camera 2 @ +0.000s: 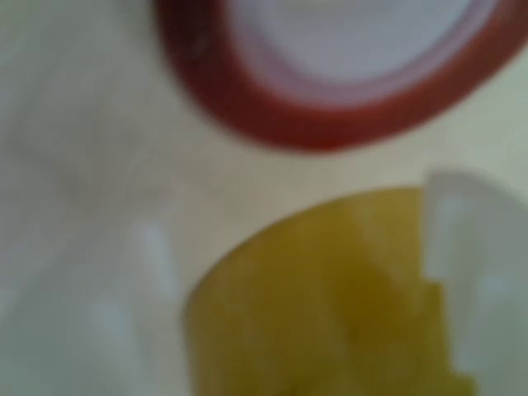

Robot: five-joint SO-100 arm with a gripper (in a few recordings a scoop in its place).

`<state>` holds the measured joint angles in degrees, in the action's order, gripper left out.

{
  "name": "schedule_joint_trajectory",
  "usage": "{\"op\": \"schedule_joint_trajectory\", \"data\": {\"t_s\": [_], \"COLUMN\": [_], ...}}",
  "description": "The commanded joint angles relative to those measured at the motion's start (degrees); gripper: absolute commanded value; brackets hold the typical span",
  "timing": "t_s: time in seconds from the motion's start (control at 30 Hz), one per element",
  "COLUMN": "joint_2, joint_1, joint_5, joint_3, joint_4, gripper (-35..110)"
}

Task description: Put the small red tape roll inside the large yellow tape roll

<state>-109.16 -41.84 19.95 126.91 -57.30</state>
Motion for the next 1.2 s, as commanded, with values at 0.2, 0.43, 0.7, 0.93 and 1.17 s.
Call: {"op": "schedule_joint_trajectory", "data": {"t_s": [0.2,0.43,0.7,0.93,1.17], "joint_2": [-1.76,-2.55,-3.16,-1.41,1.05], "joint_1": [-2.20,-3.60,-3.16,-4.13,-4.75], "joint_5": [-2.46,-4.31,-4.39,-5.01,-5.27], "joint_3": [-0.18,3.78,7.91,9.14,7.73], "joint_4": [5.10,5.19,5.89,7.91,7.47], "gripper": [15,16,16,16,16]}}
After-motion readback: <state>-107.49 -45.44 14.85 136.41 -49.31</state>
